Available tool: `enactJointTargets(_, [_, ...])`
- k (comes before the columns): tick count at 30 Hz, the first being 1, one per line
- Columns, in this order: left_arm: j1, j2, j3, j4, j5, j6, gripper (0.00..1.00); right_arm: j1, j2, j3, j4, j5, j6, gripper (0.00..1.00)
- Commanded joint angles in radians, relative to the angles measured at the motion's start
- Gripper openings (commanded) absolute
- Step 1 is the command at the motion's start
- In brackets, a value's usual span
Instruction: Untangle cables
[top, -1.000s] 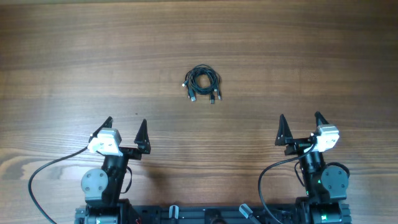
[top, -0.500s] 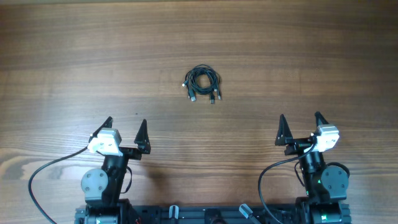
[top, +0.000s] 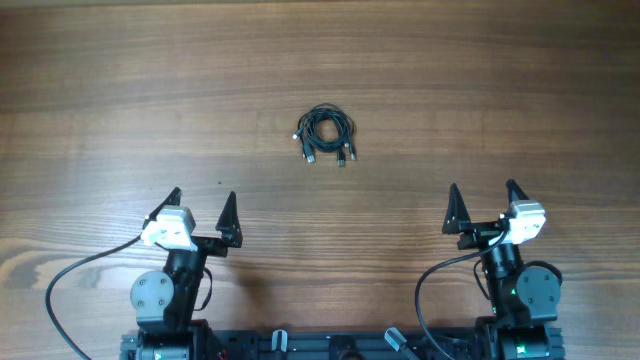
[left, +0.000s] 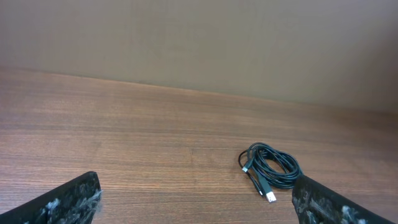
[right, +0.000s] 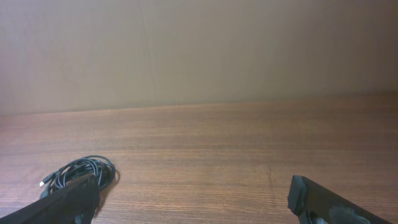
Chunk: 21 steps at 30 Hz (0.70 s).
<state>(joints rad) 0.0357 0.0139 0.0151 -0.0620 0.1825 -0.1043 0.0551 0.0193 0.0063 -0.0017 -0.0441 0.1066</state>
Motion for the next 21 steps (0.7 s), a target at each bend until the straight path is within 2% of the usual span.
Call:
enactJointTargets(1, [0.006,-0.005,-0.009,0.002,-0.013,-0.009,1.00,-0.003,-0.014,-0.001,0.004,0.006,-0.014,1.00])
enactJointTargets(7, [0.006,-0.005,-0.009,-0.002,-0.067,-0.009,1.00,-0.003,-0.014,-0.001,0.004,0.006,-0.014,1.00])
enactJointTargets(11, [0.006,-0.005,-0.009,0.054,0.154,-0.016,1.00,-0.003,-0.014,-0.001,0.004,0.006,-0.014,1.00])
enactJointTargets(14, [0.006,-0.005,-0.008,0.198,0.252,-0.134,1.00,-0.003,-0.014,-0.001,0.004,0.006,-0.014,1.00])
enactJointTargets(17, [0.006,-0.005,0.046,0.295,0.311,-0.219,1.00,-0.003,-0.014,-0.001,0.004,0.006,-0.014,1.00])
enactJointTargets(21, [0.006,0.016,0.234,0.251,0.311,-0.219,1.00,-0.003,-0.014,-0.001,0.004,0.006,-0.014,1.00])
